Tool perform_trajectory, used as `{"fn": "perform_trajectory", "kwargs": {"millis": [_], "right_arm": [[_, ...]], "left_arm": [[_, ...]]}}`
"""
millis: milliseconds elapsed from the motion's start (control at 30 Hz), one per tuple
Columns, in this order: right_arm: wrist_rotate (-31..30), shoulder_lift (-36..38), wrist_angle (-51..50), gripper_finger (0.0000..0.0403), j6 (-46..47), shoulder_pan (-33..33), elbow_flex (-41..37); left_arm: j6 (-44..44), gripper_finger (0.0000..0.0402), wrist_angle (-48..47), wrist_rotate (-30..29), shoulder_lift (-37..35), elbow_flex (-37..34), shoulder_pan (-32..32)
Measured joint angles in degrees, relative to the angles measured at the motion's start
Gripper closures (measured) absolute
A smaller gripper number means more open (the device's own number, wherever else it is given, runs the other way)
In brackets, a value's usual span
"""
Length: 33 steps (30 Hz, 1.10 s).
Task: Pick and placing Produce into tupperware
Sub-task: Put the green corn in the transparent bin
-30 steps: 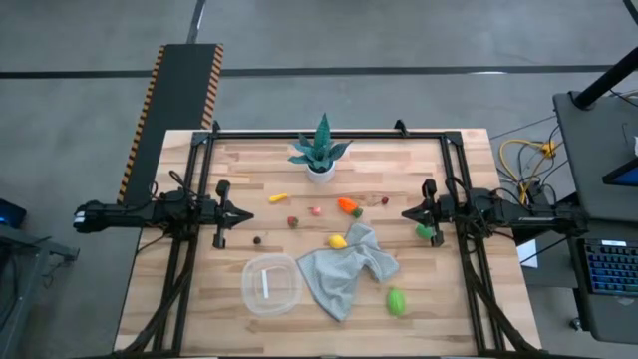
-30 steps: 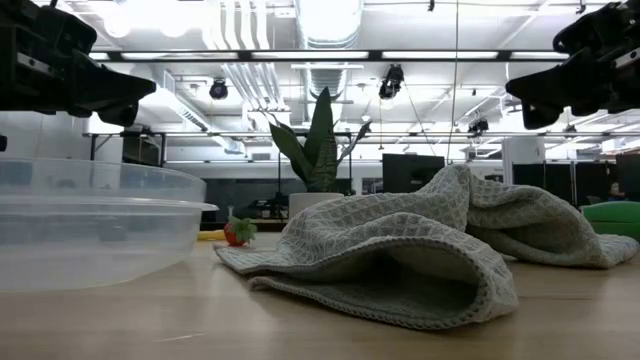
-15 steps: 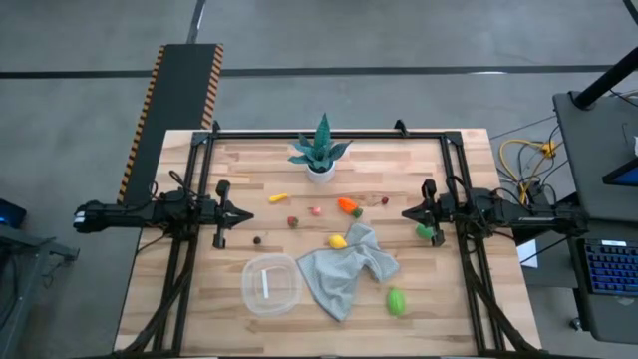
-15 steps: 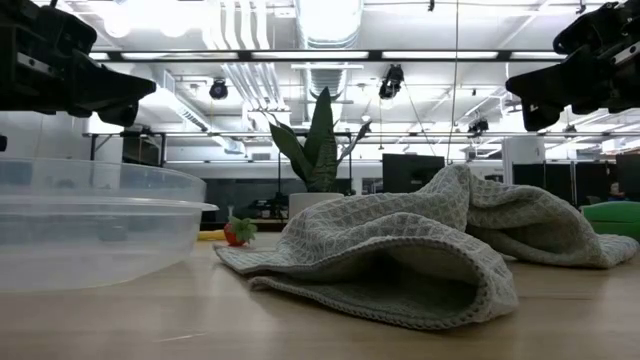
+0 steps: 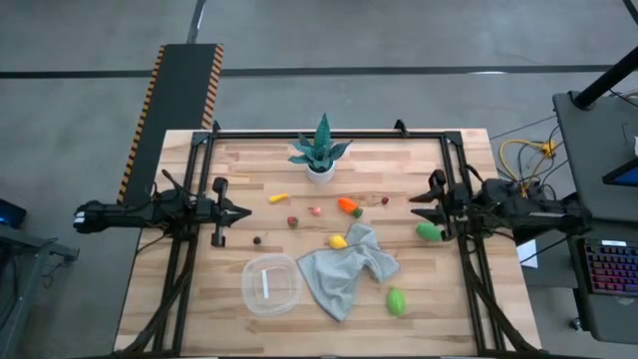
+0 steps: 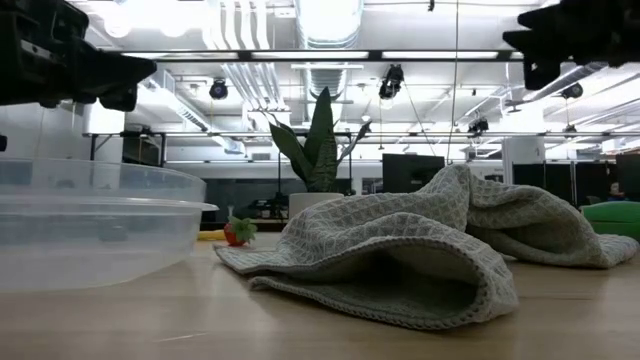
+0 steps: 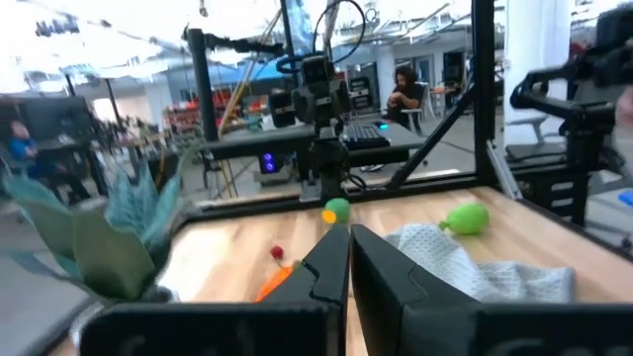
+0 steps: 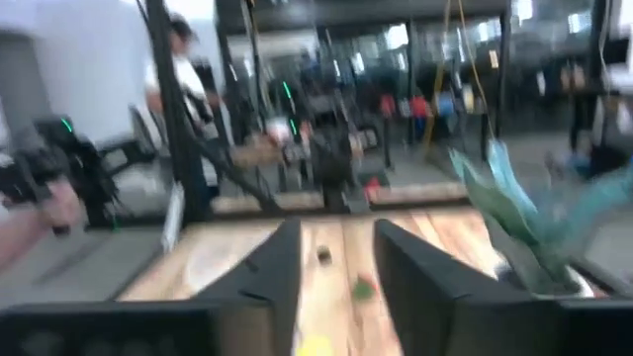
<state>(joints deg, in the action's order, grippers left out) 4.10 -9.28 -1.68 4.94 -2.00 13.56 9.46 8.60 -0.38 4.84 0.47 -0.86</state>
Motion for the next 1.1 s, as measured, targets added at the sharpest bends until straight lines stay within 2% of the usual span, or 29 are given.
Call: {"fn": "perform_trajectory", "kwargs": {"millis": [133, 267, 333, 400, 500, 567, 667, 767, 1000, 1100], "right_arm": [[-3.0, -8.1, -13.0, 0.0191, -4.0, 0.0, 11.0], [-1.3, -15.9, -27.8, 0.0146, -5.2, 0.0, 25.2], [-2.9, -19.9, -38.0, 0.0134, -5.1, 0.0, 33.2], [-7.2, -24.6, -50.8, 0.0127, -3.3, 0.0, 40.6], [-11.7, -31.6, -68.3, 0.0124, 3.7, 0.0, 49.9], [-12.1, -35.7, -77.7, 0.0125, 8.5, 0.0, 53.8], [-11.6, -40.1, -84.9, 0.0128, 15.0, 0.0, 55.6], [-11.7, -42.4, -84.5, 0.0128, 16.4, 0.0, 54.0], [-10.7, -43.4, -81.2, 0.0127, 17.7, 0.0, 43.2], [-7.0, -43.3, -78.6, 0.0128, 19.3, 0.0, 38.3]], "left_arm": [[1.4, 0.0402, 0.0, -0.5, 0.0, 0.0, 0.0], [1.5, 0.0402, 0.1, -3.5, 0.0, 0.0, 0.0], [1.5, 0.0402, 0.5, -4.9, 0.0, 0.0, 0.0], [1.5, 0.0402, 0.6, -5.2, 0.0, 0.0, 0.0], [1.5, 0.0402, 1.0, -5.3, 0.0, 0.0, 0.0], [1.5, 0.0402, 1.5, -6.1, 0.0, 0.0, 0.0], [1.5, 0.0402, 1.9, -6.2, 0.0, 0.0, 0.0], [1.4, 0.0402, 2.1, -6.2, 0.0, 0.0, 0.0], [0.1, 0.0402, 3.3, -6.2, 0.0, 0.0, 0.0], [-0.1, 0.0402, 3.4, -6.2, 0.0, 0.0, 0.0]]}}
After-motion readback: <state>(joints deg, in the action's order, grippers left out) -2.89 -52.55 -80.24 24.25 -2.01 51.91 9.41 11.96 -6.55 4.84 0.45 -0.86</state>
